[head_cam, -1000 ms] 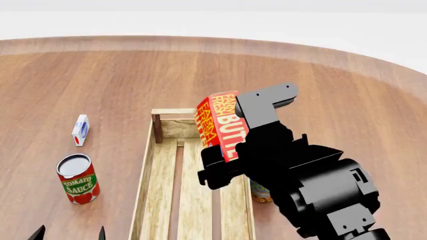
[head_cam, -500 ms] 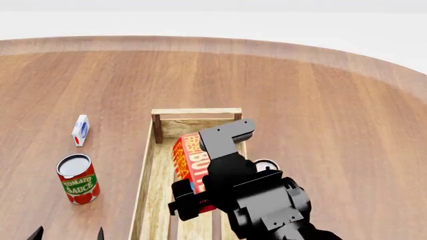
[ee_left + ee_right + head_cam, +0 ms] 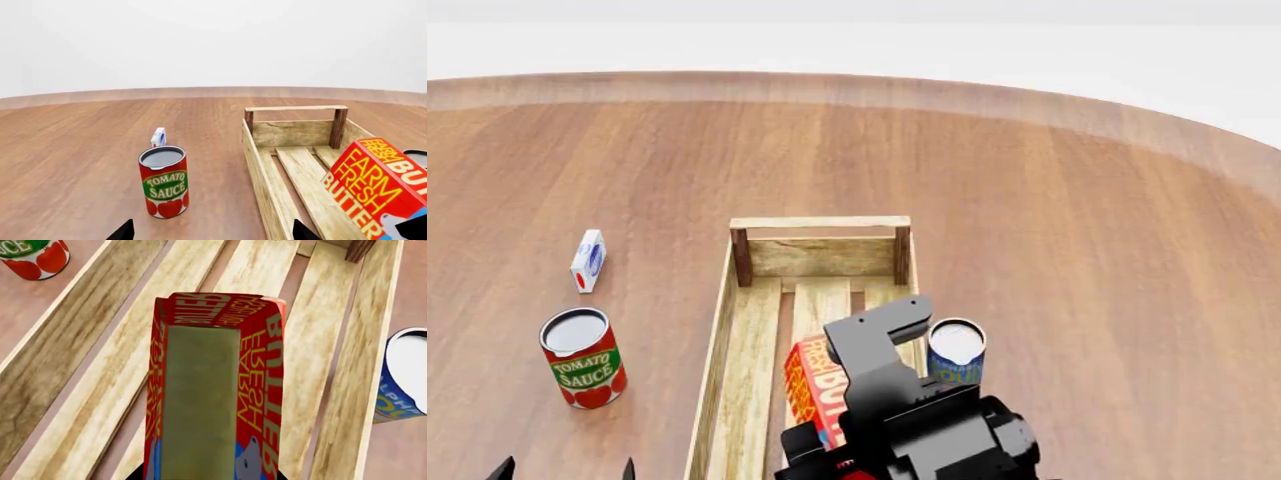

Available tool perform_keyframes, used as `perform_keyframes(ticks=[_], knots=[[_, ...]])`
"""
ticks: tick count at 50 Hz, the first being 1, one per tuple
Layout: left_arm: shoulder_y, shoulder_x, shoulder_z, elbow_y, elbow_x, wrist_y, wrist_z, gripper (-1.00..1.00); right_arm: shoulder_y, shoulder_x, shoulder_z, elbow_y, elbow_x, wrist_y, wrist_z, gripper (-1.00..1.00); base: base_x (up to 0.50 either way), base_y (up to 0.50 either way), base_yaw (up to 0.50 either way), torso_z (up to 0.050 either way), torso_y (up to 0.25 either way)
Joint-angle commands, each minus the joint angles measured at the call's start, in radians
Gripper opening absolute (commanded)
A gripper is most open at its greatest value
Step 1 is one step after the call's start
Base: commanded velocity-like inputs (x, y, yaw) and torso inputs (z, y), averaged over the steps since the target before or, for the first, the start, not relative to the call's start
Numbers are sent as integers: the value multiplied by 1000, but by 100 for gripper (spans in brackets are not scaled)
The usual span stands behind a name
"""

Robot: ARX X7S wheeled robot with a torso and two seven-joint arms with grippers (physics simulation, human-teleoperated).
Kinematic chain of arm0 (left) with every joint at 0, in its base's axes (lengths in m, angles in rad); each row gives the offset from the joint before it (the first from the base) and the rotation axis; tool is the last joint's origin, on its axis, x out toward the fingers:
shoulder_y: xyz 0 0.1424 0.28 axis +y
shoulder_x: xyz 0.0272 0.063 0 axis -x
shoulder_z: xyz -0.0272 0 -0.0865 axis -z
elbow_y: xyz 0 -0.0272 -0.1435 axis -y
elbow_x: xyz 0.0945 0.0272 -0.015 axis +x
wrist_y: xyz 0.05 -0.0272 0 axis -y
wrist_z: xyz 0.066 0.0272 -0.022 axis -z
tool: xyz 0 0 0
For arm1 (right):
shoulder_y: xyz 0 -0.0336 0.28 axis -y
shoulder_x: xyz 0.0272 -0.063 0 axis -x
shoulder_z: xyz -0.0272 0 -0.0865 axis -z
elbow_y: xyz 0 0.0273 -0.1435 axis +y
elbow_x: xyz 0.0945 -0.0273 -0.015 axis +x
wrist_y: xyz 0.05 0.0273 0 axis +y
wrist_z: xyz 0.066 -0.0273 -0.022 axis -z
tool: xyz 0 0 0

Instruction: Pick up the butter and put it in the tray.

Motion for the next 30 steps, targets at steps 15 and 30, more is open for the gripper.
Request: perform_keyframes(ticks=[15, 30], knots=[[-5, -9, 5, 13, -7, -8, -9, 100, 2, -6, -25, 3, -39, 17, -55, 100, -1, 0, 0, 0, 0], [-5, -11, 4, 6, -16, 1, -10, 100, 141, 3, 10, 4, 5, -25, -143, 100, 0, 0, 0, 0, 0]])
